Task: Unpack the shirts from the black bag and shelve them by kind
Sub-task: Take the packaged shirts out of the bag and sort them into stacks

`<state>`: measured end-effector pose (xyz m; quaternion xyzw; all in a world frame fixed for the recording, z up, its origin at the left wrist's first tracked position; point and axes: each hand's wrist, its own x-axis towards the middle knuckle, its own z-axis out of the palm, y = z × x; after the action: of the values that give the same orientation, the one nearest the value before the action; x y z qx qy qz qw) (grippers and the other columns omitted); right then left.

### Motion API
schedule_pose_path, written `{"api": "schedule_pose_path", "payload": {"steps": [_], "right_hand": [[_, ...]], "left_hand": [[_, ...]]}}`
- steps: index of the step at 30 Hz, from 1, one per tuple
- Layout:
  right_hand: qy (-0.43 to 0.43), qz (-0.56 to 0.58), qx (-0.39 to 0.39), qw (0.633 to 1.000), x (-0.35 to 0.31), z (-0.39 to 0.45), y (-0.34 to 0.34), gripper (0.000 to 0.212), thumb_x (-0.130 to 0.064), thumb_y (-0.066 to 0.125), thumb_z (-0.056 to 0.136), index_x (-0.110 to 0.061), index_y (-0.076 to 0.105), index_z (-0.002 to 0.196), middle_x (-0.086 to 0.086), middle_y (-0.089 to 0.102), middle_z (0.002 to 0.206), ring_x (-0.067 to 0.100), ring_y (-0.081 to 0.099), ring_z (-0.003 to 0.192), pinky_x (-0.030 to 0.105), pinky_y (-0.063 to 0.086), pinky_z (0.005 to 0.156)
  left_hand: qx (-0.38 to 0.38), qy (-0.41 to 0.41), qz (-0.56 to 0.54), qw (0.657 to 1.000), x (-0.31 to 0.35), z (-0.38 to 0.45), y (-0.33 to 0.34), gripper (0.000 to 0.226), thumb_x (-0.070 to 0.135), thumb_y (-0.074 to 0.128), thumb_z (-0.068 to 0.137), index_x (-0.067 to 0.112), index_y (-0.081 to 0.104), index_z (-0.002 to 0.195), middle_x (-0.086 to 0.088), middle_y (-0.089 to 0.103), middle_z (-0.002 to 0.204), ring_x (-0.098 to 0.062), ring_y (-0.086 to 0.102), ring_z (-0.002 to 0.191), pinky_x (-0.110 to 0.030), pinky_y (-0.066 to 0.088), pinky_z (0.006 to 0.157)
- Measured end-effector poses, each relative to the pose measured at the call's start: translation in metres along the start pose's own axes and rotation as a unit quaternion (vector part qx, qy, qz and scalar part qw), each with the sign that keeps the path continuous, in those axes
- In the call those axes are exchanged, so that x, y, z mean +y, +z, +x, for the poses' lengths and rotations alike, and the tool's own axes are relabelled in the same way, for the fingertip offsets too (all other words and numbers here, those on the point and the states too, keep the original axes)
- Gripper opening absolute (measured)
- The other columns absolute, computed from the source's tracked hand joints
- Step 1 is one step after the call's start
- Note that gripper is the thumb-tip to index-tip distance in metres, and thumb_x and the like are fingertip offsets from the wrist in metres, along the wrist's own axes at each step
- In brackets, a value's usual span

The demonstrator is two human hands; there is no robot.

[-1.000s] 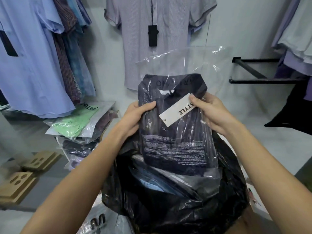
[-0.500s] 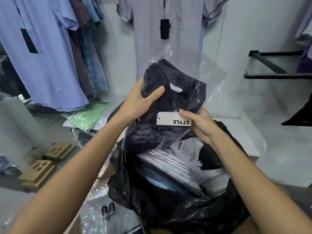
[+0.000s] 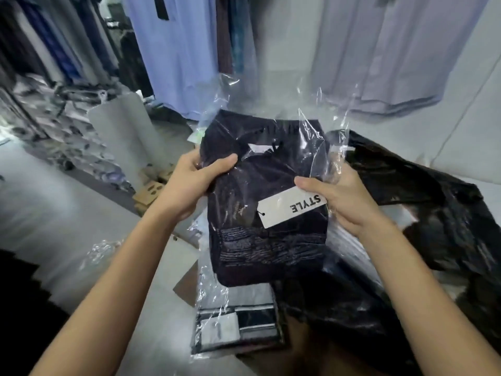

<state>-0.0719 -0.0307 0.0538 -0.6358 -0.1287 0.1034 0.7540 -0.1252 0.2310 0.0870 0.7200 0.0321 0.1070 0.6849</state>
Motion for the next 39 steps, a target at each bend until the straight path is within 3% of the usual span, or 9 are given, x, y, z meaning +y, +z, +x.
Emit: {"api": "schedule_pose_path", "payload": {"steps": [6, 10, 12, 16, 19, 22, 30, 35, 39], "right_hand": [[0.114, -0.057, -0.013, 0.992, 0.109, -0.003, 0.039, 0.055, -0.004, 0.085, 0.080, -0.020, 0.057, 0.125, 0.005, 0.075, 0.119, 0.021, 0.074, 0.107, 0.045, 0.057, 0.099], [0.163, -0.246, 0.002, 0.955, 0.179, -0.011, 0.055, 0.096, -0.028, 0.089, 0.078, -0.022, 0.031, 0.154, -0.001, 0.057, 0.144, 0.018, 0.058, 0.128, 0.044, 0.047, 0.110], [0.185, -0.298, -0.002, 0.937, 0.199, -0.014, 0.064, 0.099, -0.032, 0.085, 0.083, -0.021, 0.022, 0.158, 0.008, 0.053, 0.145, 0.025, 0.056, 0.127, 0.036, 0.047, 0.102], [0.184, -0.362, -0.031, 0.913, 0.225, -0.009, 0.076, 0.082, -0.027, 0.078, 0.091, -0.019, 0.025, 0.153, 0.006, 0.056, 0.113, 0.018, 0.056, 0.092, 0.027, 0.042, 0.078], [0.172, -0.420, -0.024, 0.891, 0.246, -0.001, 0.081, 0.080, -0.029, 0.080, 0.089, -0.016, 0.029, 0.149, 0.007, 0.059, 0.100, 0.021, 0.059, 0.084, 0.033, 0.047, 0.072], [0.171, -0.466, -0.015, 0.868, 0.261, 0.001, 0.078, 0.089, -0.040, 0.080, 0.087, -0.013, 0.025, 0.150, 0.020, 0.063, 0.126, 0.033, 0.067, 0.105, 0.045, 0.056, 0.088], [0.097, -0.534, -0.042, 0.839, 0.258, -0.001, 0.078, 0.086, -0.034, 0.075, 0.092, -0.011, 0.025, 0.157, 0.013, 0.039, 0.145, 0.029, 0.057, 0.122, 0.033, 0.053, 0.094], [-0.062, -0.510, 0.009, 0.858, 0.226, -0.005, 0.061, 0.040, -0.023, 0.067, 0.098, -0.008, 0.056, 0.134, 0.004, 0.048, 0.128, 0.016, 0.054, 0.112, 0.023, 0.049, 0.094], [-0.074, -0.471, 0.079, 0.876, 0.197, -0.016, 0.027, 0.024, -0.021, 0.056, 0.104, -0.015, 0.058, 0.127, -0.002, 0.057, 0.120, 0.009, 0.060, 0.095, 0.030, 0.056, 0.083]], "left_hand": [[0.033, -0.207, 0.016, 0.978, -0.094, -0.024, -0.047, 0.016, 0.019, 0.075, 0.092, 0.013, 0.071, 0.106, -0.012, 0.079, 0.104, -0.019, 0.077, 0.081, -0.032, 0.064, 0.067], [0.038, -0.300, 0.012, 0.953, -0.171, -0.038, -0.060, 0.024, 0.014, 0.073, 0.093, 0.009, 0.068, 0.116, -0.007, 0.080, 0.099, -0.014, 0.077, 0.080, -0.024, 0.059, 0.060], [0.040, -0.326, 0.028, 0.944, -0.196, -0.039, -0.065, 0.013, 0.012, 0.071, 0.096, 0.012, 0.067, 0.108, -0.006, 0.079, 0.094, -0.009, 0.076, 0.071, -0.018, 0.054, 0.050], [0.025, -0.360, 0.052, 0.931, -0.243, -0.028, -0.077, 0.021, 0.010, 0.069, 0.096, 0.006, 0.065, 0.117, -0.014, 0.076, 0.108, -0.018, 0.076, 0.081, -0.027, 0.060, 0.064], [0.055, -0.346, 0.100, 0.931, -0.273, -0.020, -0.083, 0.032, 0.009, 0.078, 0.089, 0.012, 0.062, 0.116, -0.018, 0.073, 0.115, -0.024, 0.075, 0.089, -0.036, 0.063, 0.075], [0.109, -0.327, 0.145, 0.927, -0.289, -0.019, -0.077, 0.041, 0.016, 0.087, 0.081, 0.018, 0.057, 0.109, -0.011, 0.072, 0.107, -0.022, 0.072, 0.087, -0.038, 0.060, 0.082], [0.087, -0.262, 0.252, 0.927, -0.285, -0.008, -0.076, 0.096, 0.031, 0.089, 0.078, 0.025, 0.033, 0.155, -0.016, 0.061, 0.132, -0.030, 0.063, 0.114, -0.043, 0.051, 0.101], [0.043, -0.143, 0.351, 0.924, -0.241, 0.002, -0.054, 0.064, 0.037, 0.082, 0.085, 0.023, 0.055, 0.142, -0.008, 0.050, 0.138, -0.026, 0.050, 0.128, -0.034, 0.039, 0.109], [-0.031, 0.017, 0.300, 0.953, -0.204, -0.001, 0.000, 0.024, 0.023, 0.075, 0.092, 0.022, 0.070, 0.115, 0.006, 0.064, 0.114, -0.002, 0.061, 0.098, -0.024, 0.052, 0.088]]}}
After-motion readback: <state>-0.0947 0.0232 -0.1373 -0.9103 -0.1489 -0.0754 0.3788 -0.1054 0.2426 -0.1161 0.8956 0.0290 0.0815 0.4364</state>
